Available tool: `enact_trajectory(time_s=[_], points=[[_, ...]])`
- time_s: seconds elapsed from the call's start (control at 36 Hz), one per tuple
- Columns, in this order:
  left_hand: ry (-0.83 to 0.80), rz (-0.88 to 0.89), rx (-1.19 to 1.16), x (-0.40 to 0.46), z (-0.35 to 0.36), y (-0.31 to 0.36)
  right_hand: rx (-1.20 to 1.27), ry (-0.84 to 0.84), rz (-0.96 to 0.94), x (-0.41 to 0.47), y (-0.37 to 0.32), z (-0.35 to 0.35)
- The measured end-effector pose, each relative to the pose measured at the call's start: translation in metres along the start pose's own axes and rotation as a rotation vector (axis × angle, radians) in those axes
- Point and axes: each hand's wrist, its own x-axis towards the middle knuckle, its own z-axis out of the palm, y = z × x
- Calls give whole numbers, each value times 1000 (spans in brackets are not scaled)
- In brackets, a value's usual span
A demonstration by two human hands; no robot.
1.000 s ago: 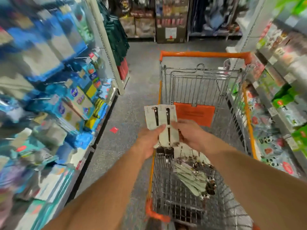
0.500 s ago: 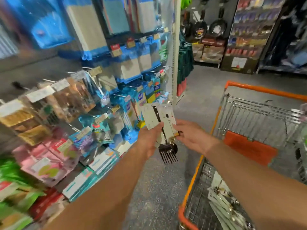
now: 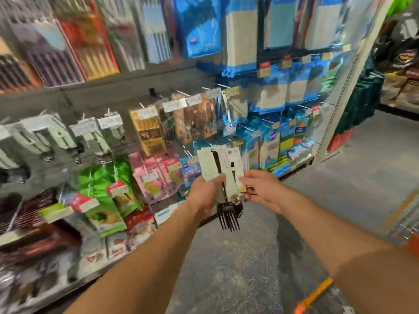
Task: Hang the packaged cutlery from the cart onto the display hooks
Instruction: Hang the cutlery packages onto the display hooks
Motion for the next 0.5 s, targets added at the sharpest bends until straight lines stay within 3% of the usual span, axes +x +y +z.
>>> enact_trajectory(time_s=[0.5], points=[[255,-3,94,49,-226,68,-241,-235,-2,81,-43,224]])
